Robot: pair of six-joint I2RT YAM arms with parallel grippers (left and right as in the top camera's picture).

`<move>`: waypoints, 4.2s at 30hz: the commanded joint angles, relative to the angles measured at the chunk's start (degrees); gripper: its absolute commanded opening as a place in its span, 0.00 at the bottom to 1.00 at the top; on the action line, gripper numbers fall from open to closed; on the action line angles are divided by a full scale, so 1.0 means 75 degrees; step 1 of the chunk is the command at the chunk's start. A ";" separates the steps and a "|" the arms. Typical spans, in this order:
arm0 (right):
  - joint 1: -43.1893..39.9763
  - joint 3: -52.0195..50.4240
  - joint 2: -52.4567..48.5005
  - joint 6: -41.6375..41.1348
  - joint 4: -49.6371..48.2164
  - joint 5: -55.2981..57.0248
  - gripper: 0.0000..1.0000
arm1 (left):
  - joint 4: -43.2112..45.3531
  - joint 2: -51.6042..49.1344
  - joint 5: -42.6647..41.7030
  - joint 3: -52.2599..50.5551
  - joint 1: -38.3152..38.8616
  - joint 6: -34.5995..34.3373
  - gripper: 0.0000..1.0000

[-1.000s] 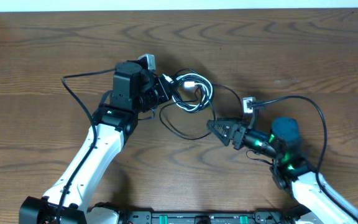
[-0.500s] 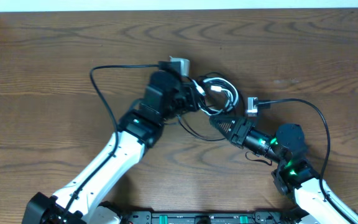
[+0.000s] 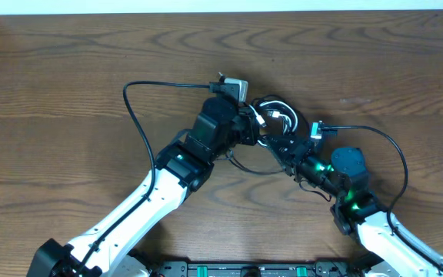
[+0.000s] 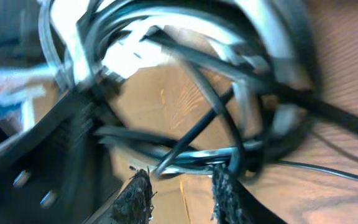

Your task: Untangle cables

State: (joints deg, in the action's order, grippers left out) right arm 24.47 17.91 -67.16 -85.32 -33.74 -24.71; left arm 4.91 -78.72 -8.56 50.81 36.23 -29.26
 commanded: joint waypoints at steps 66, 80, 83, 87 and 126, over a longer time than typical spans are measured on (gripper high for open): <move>-0.0300 0.0370 -0.0391 0.3722 -0.4954 -0.2527 0.01 | -0.1539 0.0213 0.0373 0.0128 -0.0350 -0.3241 0.07; -0.4328 0.0857 -0.0388 0.3975 -0.3981 -0.4004 0.01 | -0.3072 -0.0289 0.4436 0.0128 -0.0935 -0.2530 0.08; -0.5088 0.0857 -0.0391 0.4232 -0.3267 -0.4485 0.01 | -0.2900 -0.0117 0.4800 0.0157 -0.1527 -0.2538 0.07; -0.5400 0.0857 -0.0391 0.5193 -0.1716 -0.4683 0.01 | -0.1999 0.0289 0.3535 0.0175 -0.2244 -0.2527 0.07; -0.4943 0.0857 0.2917 0.6341 0.3786 -0.3552 0.99 | -0.0420 0.0609 0.0434 0.0172 -0.2296 0.0854 0.08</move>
State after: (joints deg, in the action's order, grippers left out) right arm -14.31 23.94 -48.95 -34.74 -5.28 -48.82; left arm 1.28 -74.76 -5.85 50.92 18.98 -19.20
